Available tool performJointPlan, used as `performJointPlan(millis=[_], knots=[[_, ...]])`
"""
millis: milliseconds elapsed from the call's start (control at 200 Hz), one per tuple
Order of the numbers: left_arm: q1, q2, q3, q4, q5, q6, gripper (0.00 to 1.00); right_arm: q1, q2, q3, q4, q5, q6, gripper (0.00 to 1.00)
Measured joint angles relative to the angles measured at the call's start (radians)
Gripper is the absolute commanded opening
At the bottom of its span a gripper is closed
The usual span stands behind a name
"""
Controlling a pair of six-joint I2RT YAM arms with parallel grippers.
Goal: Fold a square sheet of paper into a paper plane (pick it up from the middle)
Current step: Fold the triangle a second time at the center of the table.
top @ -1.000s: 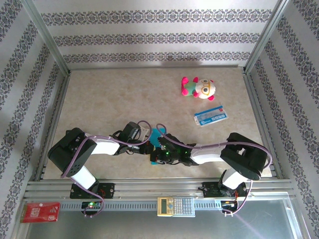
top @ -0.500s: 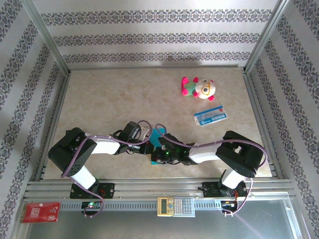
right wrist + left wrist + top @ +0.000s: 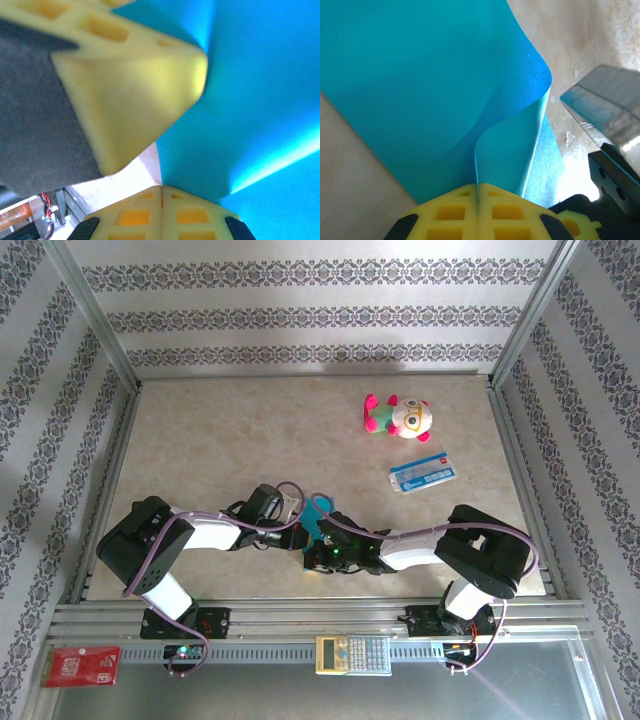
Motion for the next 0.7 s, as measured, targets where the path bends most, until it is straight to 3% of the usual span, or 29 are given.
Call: performJointPlan(millis=[315,460,699], knots=[[0.000,0.002,0.013,-0.026,0.000,0.000,0.00,-0.004,-0.082,-0.020,-0.024,-0.035,-0.026,0.02],[0.000,0.002,0.020,-0.038,0.000,-0.001,0.00,-0.080,-0.163,-0.058,-0.023,-0.027,-0.039,0.02],[0.000,0.002,0.027,-0.051,0.000,-0.004,0.00,-0.201,-0.167,-0.057,-0.047,-0.012,-0.068,0.02]])
